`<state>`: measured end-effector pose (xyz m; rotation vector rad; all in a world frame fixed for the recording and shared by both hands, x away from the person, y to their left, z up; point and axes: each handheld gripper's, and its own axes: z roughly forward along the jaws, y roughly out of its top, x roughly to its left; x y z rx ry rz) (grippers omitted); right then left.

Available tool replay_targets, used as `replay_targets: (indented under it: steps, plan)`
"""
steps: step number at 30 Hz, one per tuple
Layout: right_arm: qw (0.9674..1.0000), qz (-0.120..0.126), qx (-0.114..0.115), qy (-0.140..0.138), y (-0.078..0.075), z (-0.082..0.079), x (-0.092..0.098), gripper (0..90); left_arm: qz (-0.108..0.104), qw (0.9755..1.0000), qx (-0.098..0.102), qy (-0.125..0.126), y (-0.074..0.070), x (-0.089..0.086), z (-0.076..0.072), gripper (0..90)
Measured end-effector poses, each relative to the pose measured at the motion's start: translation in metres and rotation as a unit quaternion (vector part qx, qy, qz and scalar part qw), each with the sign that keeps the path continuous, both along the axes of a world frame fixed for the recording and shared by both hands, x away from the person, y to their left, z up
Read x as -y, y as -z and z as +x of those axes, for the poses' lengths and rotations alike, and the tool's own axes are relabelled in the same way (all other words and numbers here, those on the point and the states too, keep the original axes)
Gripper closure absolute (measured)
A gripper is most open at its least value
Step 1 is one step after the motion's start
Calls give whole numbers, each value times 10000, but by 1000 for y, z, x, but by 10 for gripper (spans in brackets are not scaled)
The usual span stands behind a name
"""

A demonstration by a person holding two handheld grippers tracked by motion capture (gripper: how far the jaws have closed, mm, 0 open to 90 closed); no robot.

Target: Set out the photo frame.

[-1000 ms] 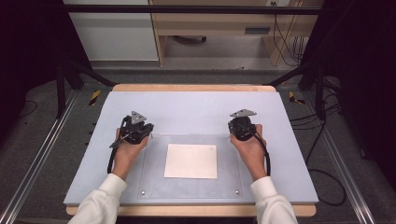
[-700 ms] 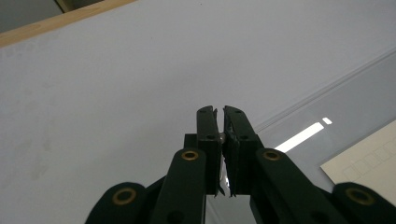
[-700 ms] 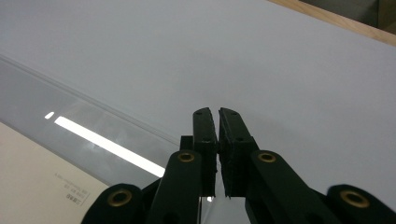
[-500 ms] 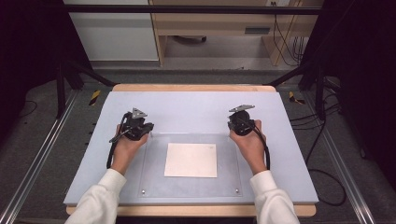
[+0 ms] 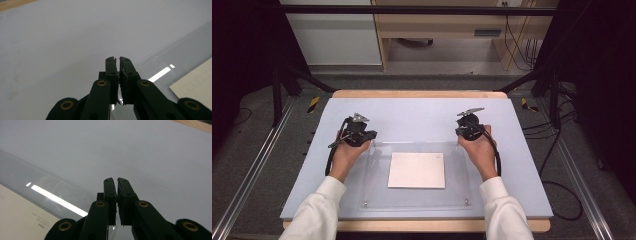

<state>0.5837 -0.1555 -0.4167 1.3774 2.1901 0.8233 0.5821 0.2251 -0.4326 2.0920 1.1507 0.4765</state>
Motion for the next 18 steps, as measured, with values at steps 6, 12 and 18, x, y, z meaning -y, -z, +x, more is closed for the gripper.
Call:
replay_targets:
  steps: [6,12,18]
  plan:
    - [9999,146,11,-15,1,4,3,860,-71,9999,-122,16,0,-2,5,850]
    - [9998,169,87,-108,2,2,6,859,-84,9998,-161,18,-1,-2,6,850]
    - [9997,54,191,-169,2,-2,4,850,-114,9998,-172,10,0,-2,6,851]
